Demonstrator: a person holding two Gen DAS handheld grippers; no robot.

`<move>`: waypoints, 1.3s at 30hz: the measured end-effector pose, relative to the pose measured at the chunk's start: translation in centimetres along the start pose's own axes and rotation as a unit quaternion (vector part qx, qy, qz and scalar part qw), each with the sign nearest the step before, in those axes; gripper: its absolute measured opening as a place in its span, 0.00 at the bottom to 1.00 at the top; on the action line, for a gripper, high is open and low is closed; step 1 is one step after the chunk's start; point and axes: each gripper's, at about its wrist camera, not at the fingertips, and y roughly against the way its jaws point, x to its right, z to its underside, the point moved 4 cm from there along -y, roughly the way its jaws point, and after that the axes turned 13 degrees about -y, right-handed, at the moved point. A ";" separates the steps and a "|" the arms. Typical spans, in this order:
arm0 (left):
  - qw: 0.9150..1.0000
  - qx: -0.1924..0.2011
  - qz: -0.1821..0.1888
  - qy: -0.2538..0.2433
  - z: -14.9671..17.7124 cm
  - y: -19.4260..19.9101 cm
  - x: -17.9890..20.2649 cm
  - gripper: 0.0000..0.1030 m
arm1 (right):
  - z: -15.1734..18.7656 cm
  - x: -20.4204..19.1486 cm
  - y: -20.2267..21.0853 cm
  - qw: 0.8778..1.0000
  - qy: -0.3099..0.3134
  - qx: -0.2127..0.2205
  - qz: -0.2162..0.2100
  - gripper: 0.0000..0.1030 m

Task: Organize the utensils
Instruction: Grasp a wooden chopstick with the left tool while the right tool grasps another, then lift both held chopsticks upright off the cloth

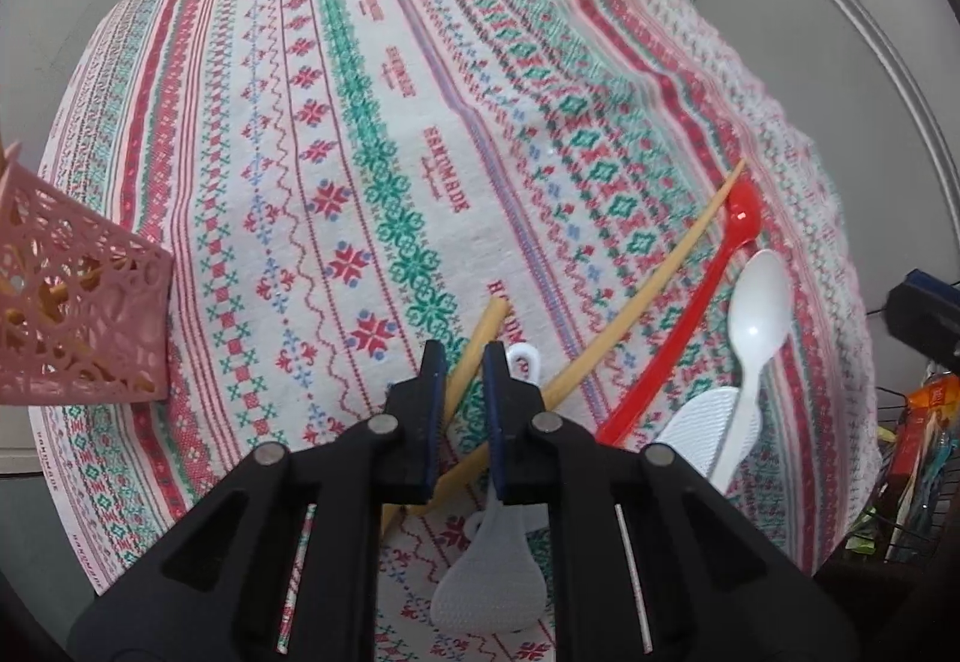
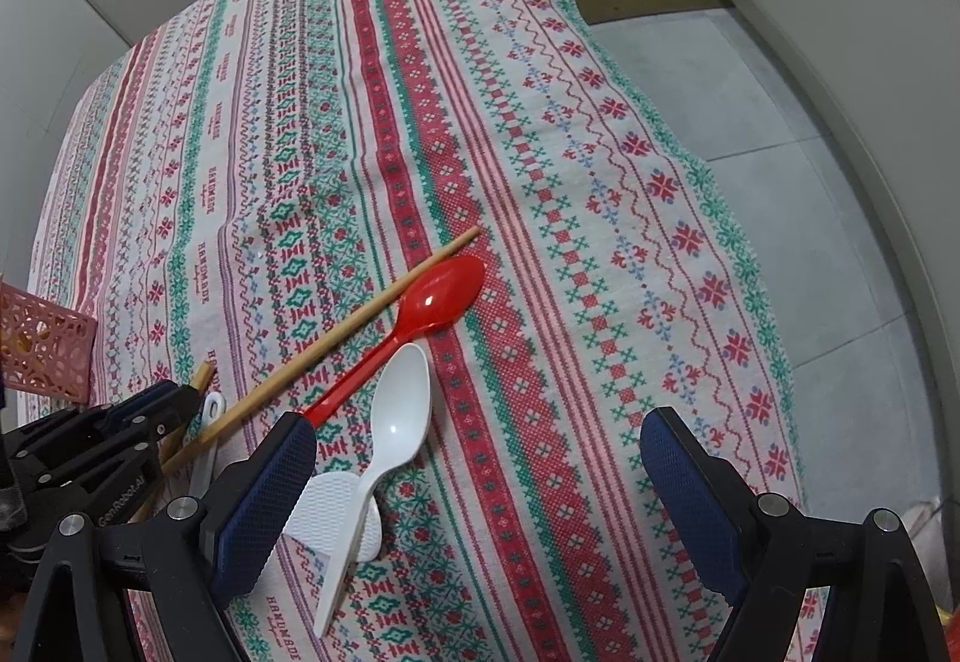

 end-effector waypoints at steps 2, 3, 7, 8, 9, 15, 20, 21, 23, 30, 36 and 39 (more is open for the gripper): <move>1.000 0.000 -0.001 0.001 -0.1 -0.1 0.0 0.14 | -0.1 0.1 -0.2 1.000 -0.002 -0.001 0.001 0.89; 1.000 0.001 -0.002 0.003 -0.2 -0.1 0.0 0.14 | -0.2 0.2 -0.3 1.000 -0.004 -0.002 0.001 0.89; 1.000 0.003 -0.013 0.001 -0.3 -0.2 0.3 0.09 | -0.7 0.5 -0.6 1.000 -0.011 -0.005 -0.001 0.89; 1.000 0.006 -0.012 -0.002 -0.2 0.1 0.3 0.08 | -0.9 0.6 -0.7 1.000 -0.014 -0.006 -0.004 0.89; 1.000 0.009 -0.012 -0.003 -0.1 0.5 0.3 0.08 | -1.0 0.5 -0.7 1.000 -0.016 -0.008 -0.009 0.88; 0.999 0.038 -0.014 -0.010 0.6 3.3 -0.5 0.08 | -1.7 -1.0 -1.0 0.998 -0.024 -0.016 -0.056 0.70; 0.998 0.062 -0.010 -0.012 2.0 5.5 -0.9 0.08 | -2.1 -2.9 -2.8 0.992 -0.040 -0.049 -0.105 0.39; 0.998 0.066 -0.010 -0.013 2.4 6.0 -0.9 0.08 | -2.4 -3.1 -3.2 0.993 -0.043 -0.050 -0.101 0.37; 0.997 0.074 -0.011 -0.017 2.9 6.8 -0.9 0.08 | -3.0 -3.0 -4.1 0.994 -0.048 -0.042 -0.085 0.31; 0.996 0.089 -0.009 -0.021 4.7 8.6 -1.4 0.08 | -4.8 -2.1 -7.3 0.995 -0.077 -0.044 -0.048 0.24; 0.995 0.094 -0.007 -0.020 5.3 9.1 -1.9 0.08 | -5.5 -3.2 -9.0 0.998 -0.055 -0.019 -0.008 0.23; 0.995 0.094 -0.006 -0.019 5.5 9.1 -2.0 0.08 | -5.7 -4.1 -9.4 0.999 -0.033 -0.004 0.019 0.24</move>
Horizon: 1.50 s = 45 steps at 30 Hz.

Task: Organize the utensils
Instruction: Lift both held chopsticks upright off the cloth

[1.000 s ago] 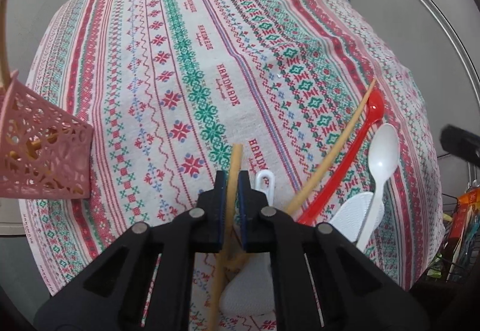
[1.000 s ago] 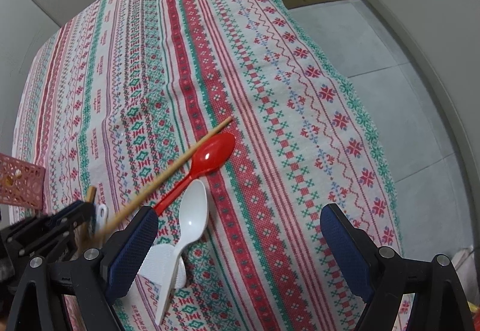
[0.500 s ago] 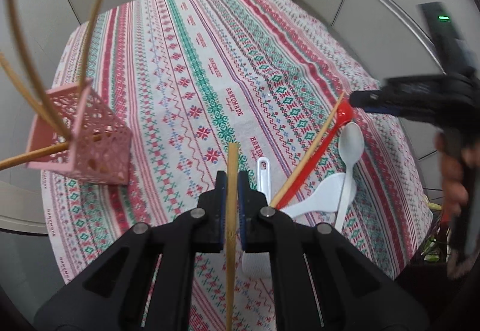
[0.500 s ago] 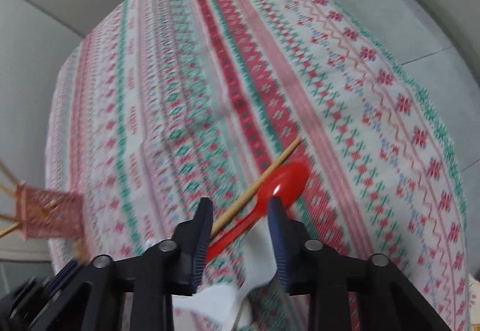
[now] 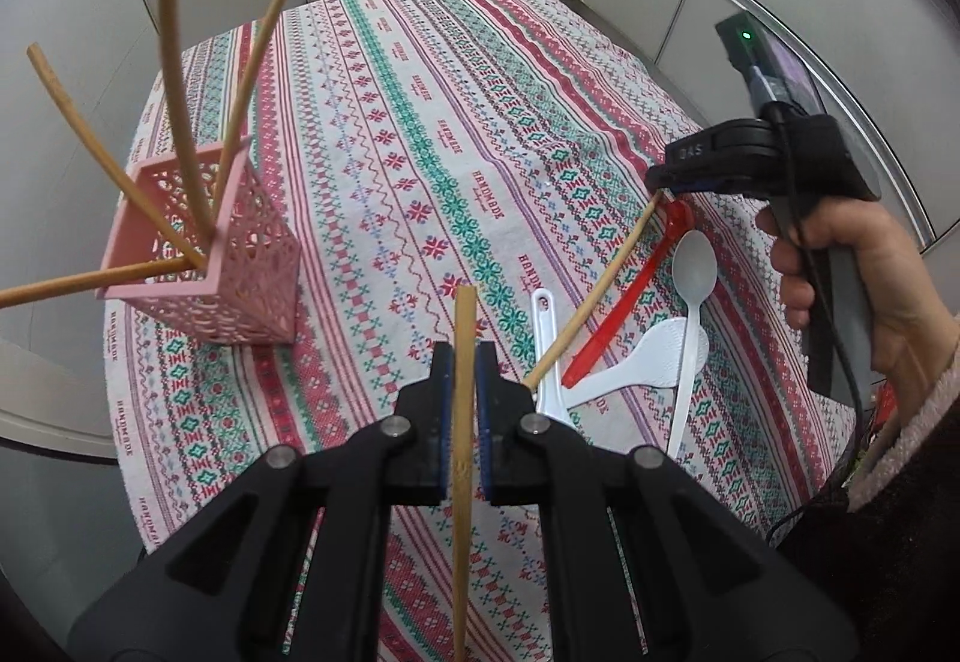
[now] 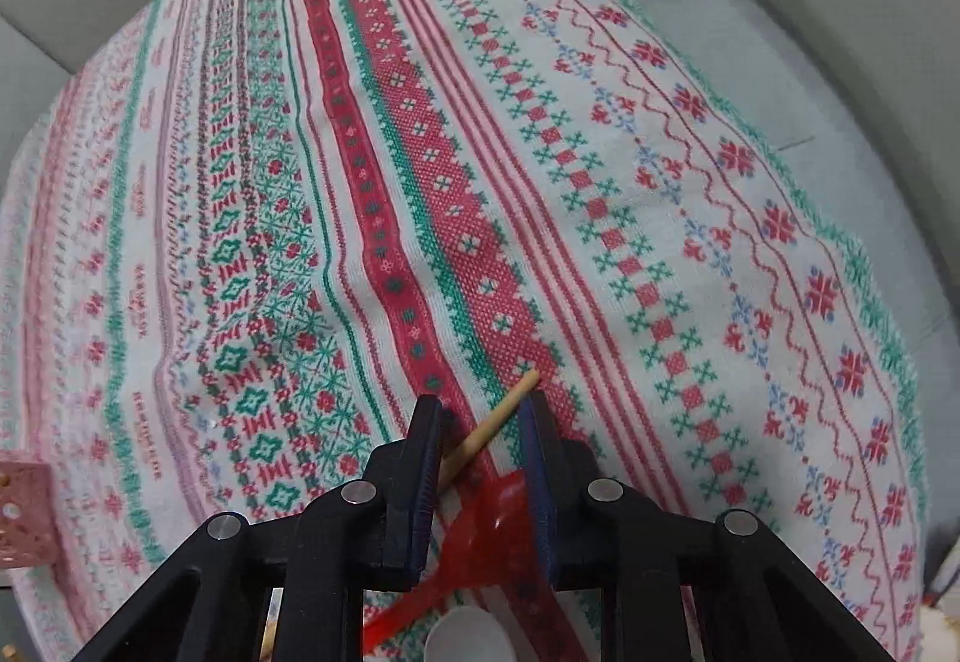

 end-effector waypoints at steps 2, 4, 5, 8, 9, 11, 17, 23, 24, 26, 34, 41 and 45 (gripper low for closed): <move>1.000 0.001 0.000 0.000 0.1 0.0 -0.1 0.08 | 0.1 -0.4 -0.1 1.000 0.012 0.010 0.015 0.20; 1.000 0.003 0.001 -0.001 0.1 0.2 -0.1 0.08 | 0.0 -0.7 -0.3 0.999 0.018 0.021 0.030 0.15; 1.000 0.005 0.000 -0.001 0.1 0.3 -0.1 0.08 | 0.0 -0.8 -0.3 0.999 0.018 0.027 0.032 0.14; 1.000 0.013 0.000 0.003 0.1 0.8 -0.3 0.08 | -0.1 -0.6 -0.3 0.999 0.004 0.038 0.018 0.05; 1.000 0.016 -0.001 0.005 0.1 1.0 -0.5 0.08 | -0.1 -0.4 -0.3 0.999 -0.004 0.040 0.005 0.05; 1.000 0.024 -0.003 0.011 0.3 1.6 -0.9 0.08 | 0.0 -0.2 -0.1 0.999 -0.023 0.037 -0.019 0.04; 0.999 0.047 -0.003 0.027 0.6 3.4 -1.7 0.08 | 0.0 -0.7 2.3 0.994 -0.050 0.036 -0.085 0.04; 0.995 0.083 -0.003 0.047 0.8 6.1 -2.8 0.08 | 1.2 -2.0 7.7 0.988 -0.025 0.061 -0.140 0.04; 0.995 0.090 -0.003 0.050 0.8 6.6 -3.1 0.08 | 1.5 -2.2 8.5 0.987 -0.020 0.066 -0.147 0.04; 0.993 0.103 -0.002 0.058 0.8 7.5 -3.4 0.08 | 2.4 -2.6 10.7 0.983 -0.010 0.079 -0.166 0.04; 0.982 0.169 -0.010 0.082 0.8 12.1 -4.7 0.08 | 5.3 -4.4 18.8 0.961 0.038 0.152 -0.229 0.04; 0.967 0.234 -0.026 0.098 0.6 16.3 -6.1 0.07 | 7.1 -5.4 24.5 0.937 0.071 0.217 -0.266 0.04; 0.953 0.280 -0.040 0.108 0.6 19.0 -7.1 0.07 | 7.9 -6.1 27.2 0.923 0.084 0.239 -0.291 0.04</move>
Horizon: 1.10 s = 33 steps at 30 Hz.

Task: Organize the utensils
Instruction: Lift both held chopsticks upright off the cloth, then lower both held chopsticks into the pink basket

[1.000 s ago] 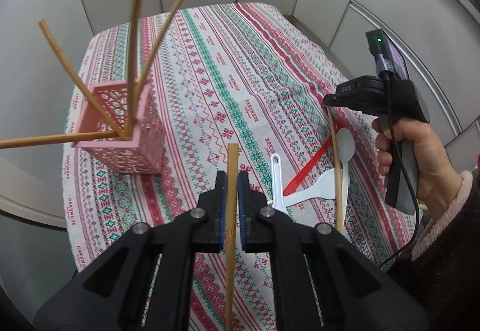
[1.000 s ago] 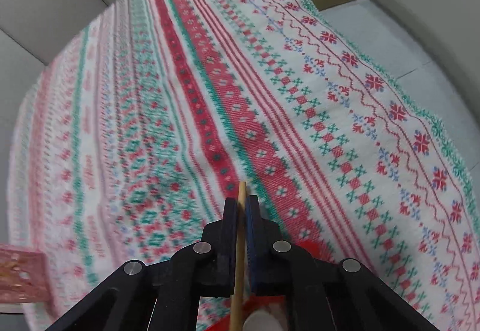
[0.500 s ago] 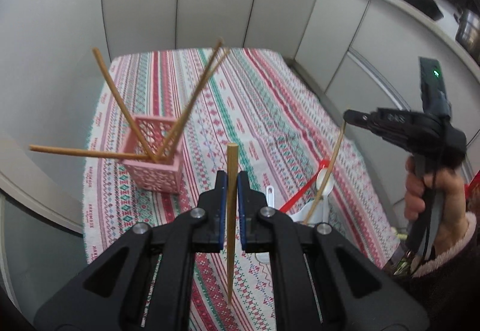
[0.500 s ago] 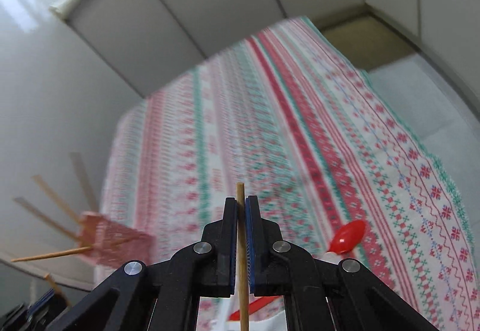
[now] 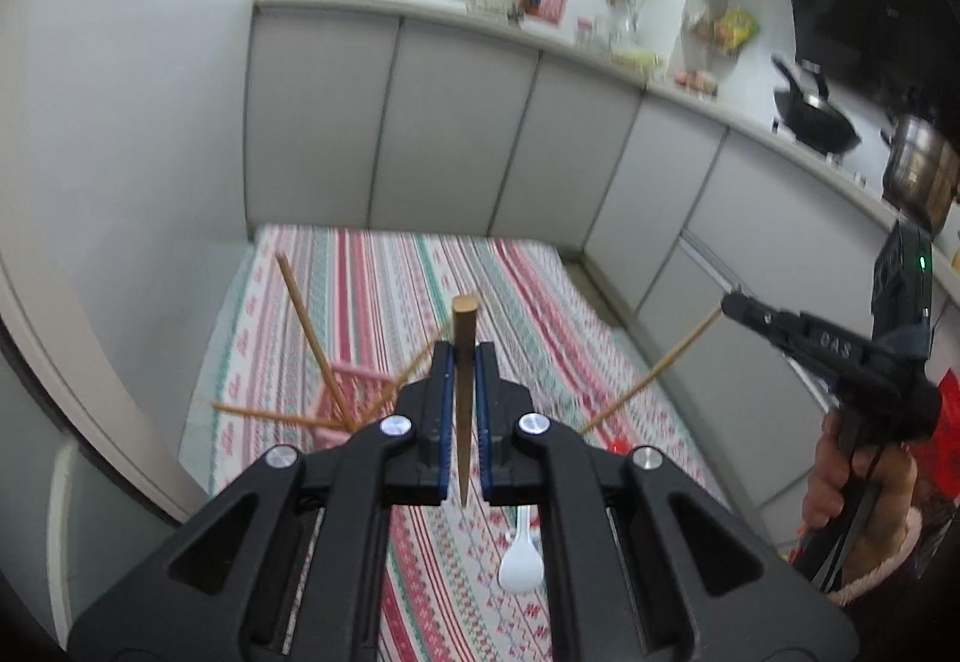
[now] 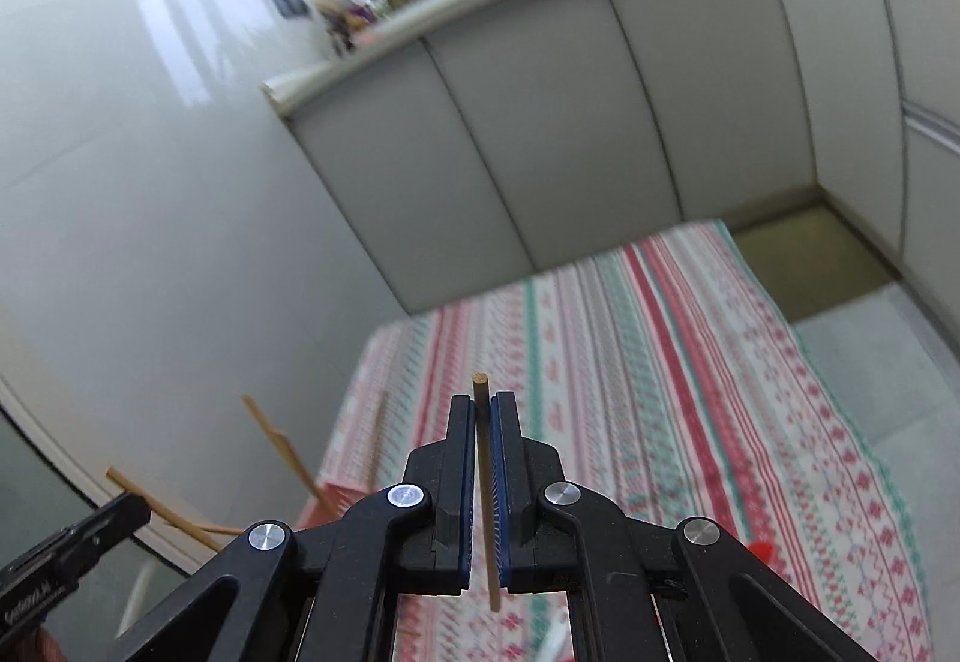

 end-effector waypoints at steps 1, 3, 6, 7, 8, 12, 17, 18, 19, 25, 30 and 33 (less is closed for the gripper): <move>1.000 0.013 -0.006 0.002 -0.4 0.6 -0.3 0.07 | -0.1 -0.5 0.4 1.000 0.003 0.005 -0.007 0.04; 0.999 0.034 -0.020 0.005 -1.2 1.5 -0.9 0.07 | -0.3 -1.3 0.7 1.000 0.006 0.011 -0.018 0.04; 0.997 0.062 -0.042 0.009 -2.0 2.4 -1.7 0.07 | -0.4 -2.4 0.8 0.999 0.008 0.014 -0.032 0.04; 0.996 0.071 -0.050 0.009 -2.3 2.6 -2.0 0.07 | -0.3 -2.6 0.7 0.999 0.008 0.013 -0.035 0.04; 0.995 0.077 -0.056 0.010 -2.5 2.7 -2.2 0.07 | -0.3 -2.9 0.6 0.999 0.007 0.012 -0.039 0.04; 0.993 0.084 -0.085 0.008 -2.7 1.7 -3.1 0.07 | 0.0 -3.9 0.1 0.999 0.010 0.009 -0.047 0.04; 0.991 0.077 -0.109 0.022 -2.4 -0.6 -4.6 0.07 | 0.2 -4.6 -0.2 0.998 0.010 0.008 -0.054 0.04; 0.991 0.076 -0.111 0.023 -2.4 -0.8 -4.7 0.07 | 0.2 -4.7 -0.3 0.998 0.009 0.008 -0.055 0.04; 0.990 0.076 -0.115 0.024 -2.4 -1.2 -4.9 0.07 | 0.3 -4.8 -0.3 0.998 0.009 0.008 -0.055 0.04; 0.989 0.077 -0.127 0.003 -1.9 -2.8 -4.8 0.07 | 0.6 -5.4 -0.9 0.998 0.013 0.008 -0.061 0.04; 0.990 0.064 -0.127 -0.001 -1.2 -4.0 -5.3 0.07 | 0.8 -6.1 -1.1 0.998 0.019 0.012 -0.066 0.04; 0.991 0.049 -0.124 -0.001 -0.6 -4.6 -5.4 0.07 | 0.8 -6.5 -1.0 0.997 0.019 0.016 -0.071 0.04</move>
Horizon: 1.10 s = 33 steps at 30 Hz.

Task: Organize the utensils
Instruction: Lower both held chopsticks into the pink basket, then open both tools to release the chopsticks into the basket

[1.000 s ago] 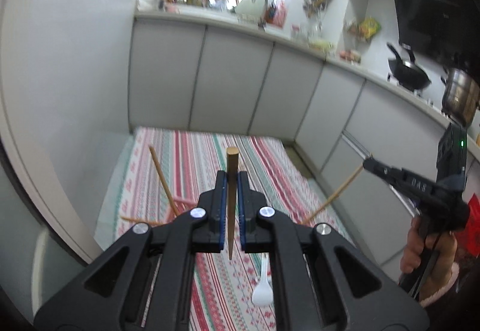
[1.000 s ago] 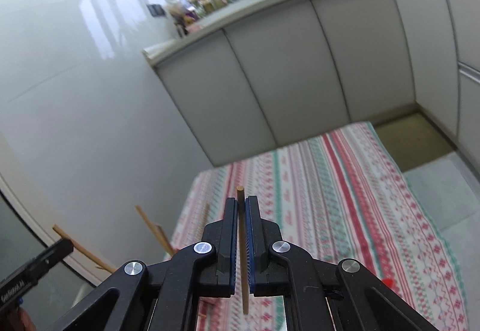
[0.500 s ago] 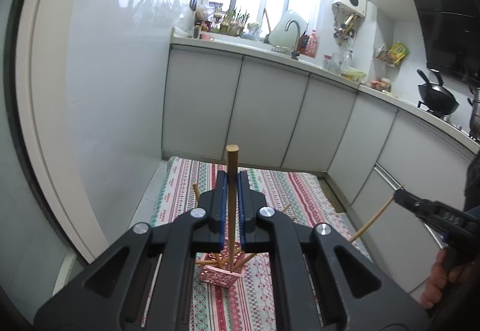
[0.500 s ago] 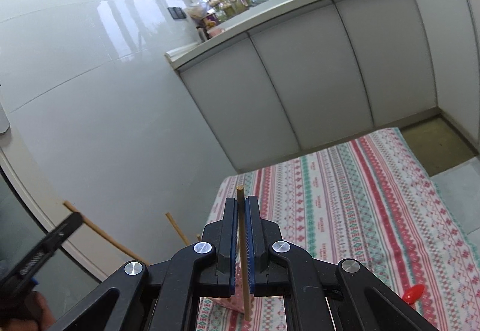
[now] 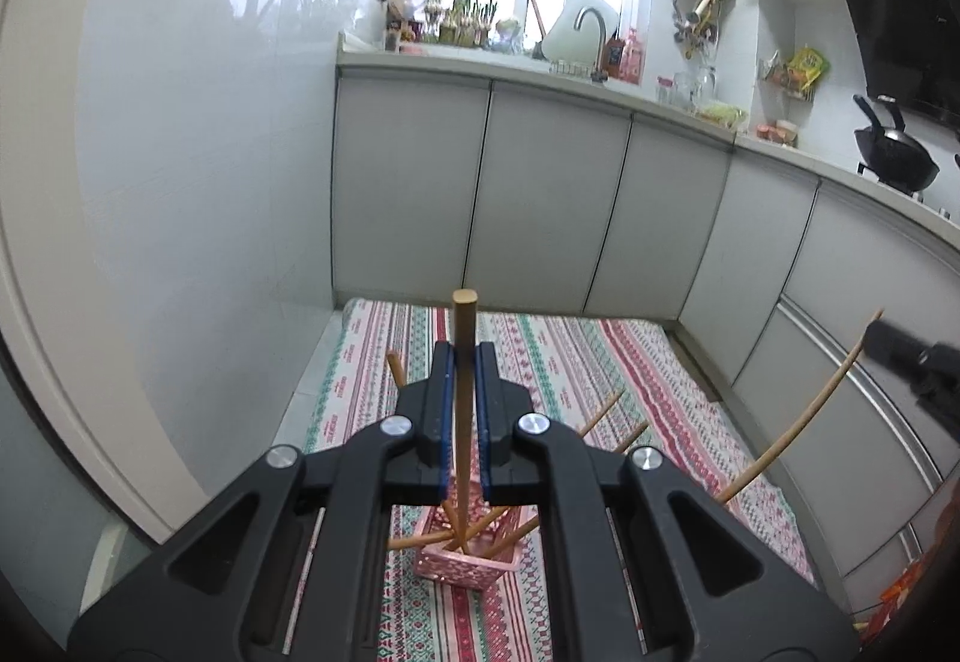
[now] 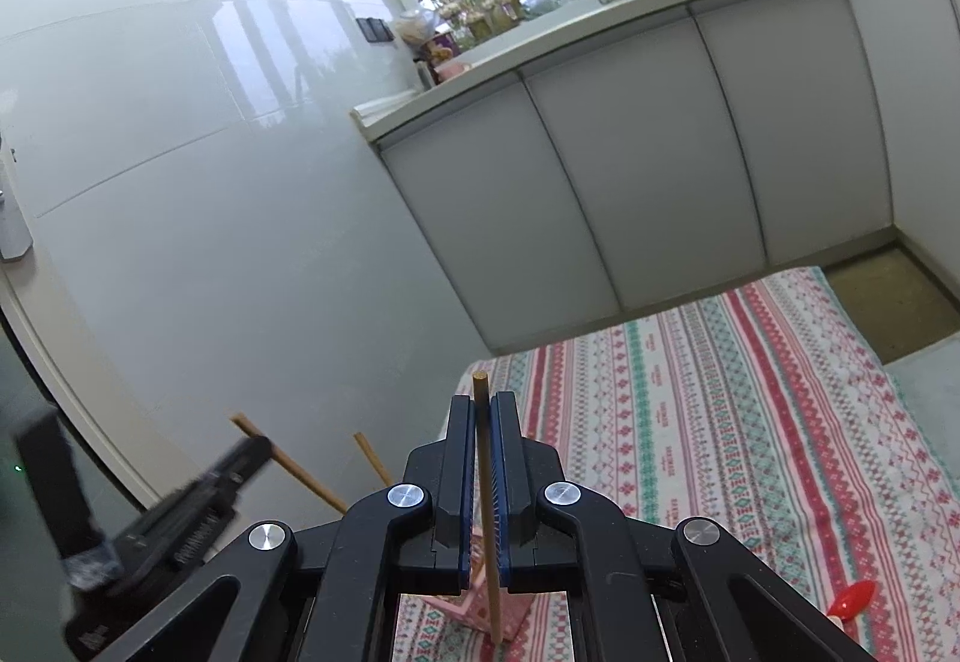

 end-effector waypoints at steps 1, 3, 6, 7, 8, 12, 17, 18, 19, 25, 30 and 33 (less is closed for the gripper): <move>1.000 -0.009 0.002 0.000 0.3 -0.3 0.0 0.07 | 0.0 -0.2 0.0 1.000 0.000 0.002 -0.002 0.04; 1.000 -0.023 0.003 0.003 1.1 -1.0 -0.1 0.07 | -0.1 -0.5 0.1 1.000 -0.001 0.005 -0.007 0.04; 0.999 -0.047 0.003 0.004 2.3 -1.8 -0.3 0.07 | -0.2 -1.1 0.2 1.000 0.002 0.009 -0.013 0.04; 0.999 -0.052 0.007 0.006 2.6 -2.0 -0.3 0.07 | -0.1 -1.4 0.2 1.000 0.004 0.009 -0.015 0.04; 0.998 -0.055 0.009 0.010 2.8 -2.0 -0.4 0.08 | -0.1 -1.7 0.1 1.000 0.005 0.010 -0.016 0.04; 0.998 -0.052 0.013 0.013 2.7 -1.0 -0.7 0.27 | 0.1 -2.4 0.0 1.000 0.008 0.012 -0.020 0.04; 0.998 -0.062 -0.009 0.028 2.8 1.2 -2.0 0.38 | 0.0 -4.2 0.2 0.999 0.020 0.020 -0.029 0.04; 0.997 -0.070 -0.016 0.036 2.9 1.5 -2.5 0.39 | -0.1 -4.6 0.2 0.999 0.025 0.021 -0.030 0.04; 0.996 -0.078 -0.021 0.041 3.0 1.8 -2.8 0.39 | -0.1 -5.0 0.2 0.999 0.028 0.022 -0.031 0.04; 0.990 -0.117 -0.038 0.067 4.8 3.9 -4.6 0.54 | 0.1 -7.4 -1.2 0.997 0.063 0.026 -0.019 0.04; 0.985 -0.155 -0.040 0.056 6.7 3.7 -4.8 0.64 | 1.5 -8.7 -4.1 0.996 0.091 0.009 -0.002 0.04; 0.982 -0.175 -0.037 0.057 7.5 3.2 -5.1 0.65 | 2.6 -9.2 -5.7 0.993 0.116 0.006 0.012 0.04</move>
